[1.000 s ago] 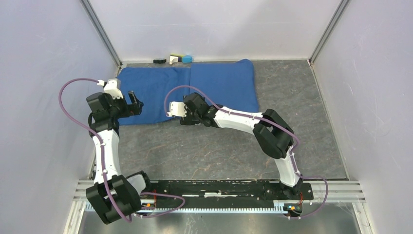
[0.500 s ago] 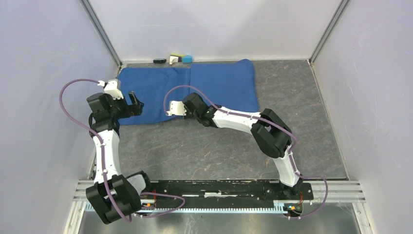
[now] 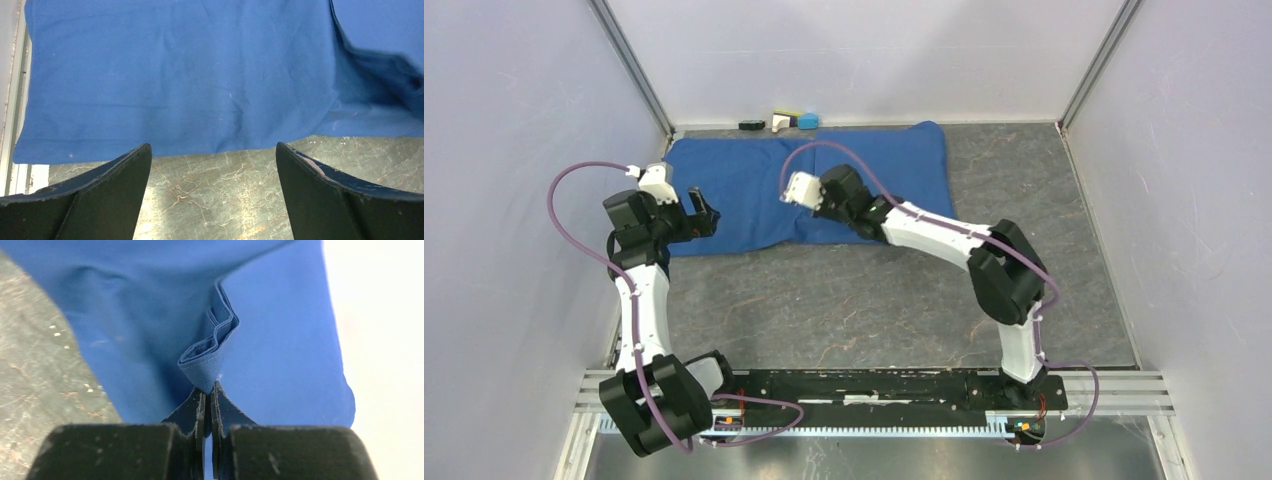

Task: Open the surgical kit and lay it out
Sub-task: Open the surgical kit at the center of the board.

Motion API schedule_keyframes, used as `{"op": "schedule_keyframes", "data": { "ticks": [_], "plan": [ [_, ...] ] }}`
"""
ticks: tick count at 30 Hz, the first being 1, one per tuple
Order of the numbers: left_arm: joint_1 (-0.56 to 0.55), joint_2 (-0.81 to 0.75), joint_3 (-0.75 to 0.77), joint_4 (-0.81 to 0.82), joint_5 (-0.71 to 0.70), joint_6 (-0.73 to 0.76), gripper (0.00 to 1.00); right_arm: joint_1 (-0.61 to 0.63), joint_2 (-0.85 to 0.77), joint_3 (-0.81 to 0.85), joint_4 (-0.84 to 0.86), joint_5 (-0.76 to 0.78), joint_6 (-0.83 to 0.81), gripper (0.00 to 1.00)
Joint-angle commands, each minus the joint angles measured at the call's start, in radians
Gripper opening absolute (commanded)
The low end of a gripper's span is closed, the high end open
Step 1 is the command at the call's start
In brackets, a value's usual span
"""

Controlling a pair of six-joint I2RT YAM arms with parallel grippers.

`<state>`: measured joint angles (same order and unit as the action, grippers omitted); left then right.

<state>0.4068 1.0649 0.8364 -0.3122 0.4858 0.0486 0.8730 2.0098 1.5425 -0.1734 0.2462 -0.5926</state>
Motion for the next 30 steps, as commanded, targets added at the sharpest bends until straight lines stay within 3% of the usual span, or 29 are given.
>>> {"op": "schedule_keyframes", "data": {
  "ticks": [1,5,11,14,18,21,25,27,30],
  "plan": [
    [-0.009,0.011,0.047,0.024,0.027,-0.010,1.00,-0.143,-0.188,0.009,-0.006,-0.068,0.162,0.00],
    [-0.019,0.025,0.085,0.025,0.042,-0.016,1.00,-0.334,-0.395,-0.192,0.090,-0.095,0.247,0.00],
    [-0.044,0.042,0.125,0.025,0.058,-0.017,1.00,-0.673,-0.730,-0.532,0.178,-0.072,0.222,0.00],
    [-0.051,0.051,0.124,0.039,0.069,-0.025,1.00,-0.861,-0.837,-0.688,0.234,-0.085,0.182,0.00],
    [-0.060,0.067,0.116,0.047,0.074,-0.029,1.00,-1.122,-0.857,-0.844,0.322,-0.110,0.109,0.03],
    [-0.062,0.072,0.108,0.046,0.075,-0.022,1.00,-1.293,-0.788,-0.871,0.348,-0.143,0.077,0.15],
    [-0.064,0.069,0.101,0.036,0.061,0.008,1.00,-1.417,-0.734,-0.900,0.393,-0.151,0.023,0.30],
    [-0.063,0.075,0.101,0.037,0.056,0.017,1.00,-1.441,-0.729,-0.914,0.421,-0.151,0.004,0.42],
    [-0.065,0.092,0.110,0.037,0.049,0.025,1.00,-1.446,-0.718,-0.894,0.415,-0.160,-0.009,0.67]
  ]
}}
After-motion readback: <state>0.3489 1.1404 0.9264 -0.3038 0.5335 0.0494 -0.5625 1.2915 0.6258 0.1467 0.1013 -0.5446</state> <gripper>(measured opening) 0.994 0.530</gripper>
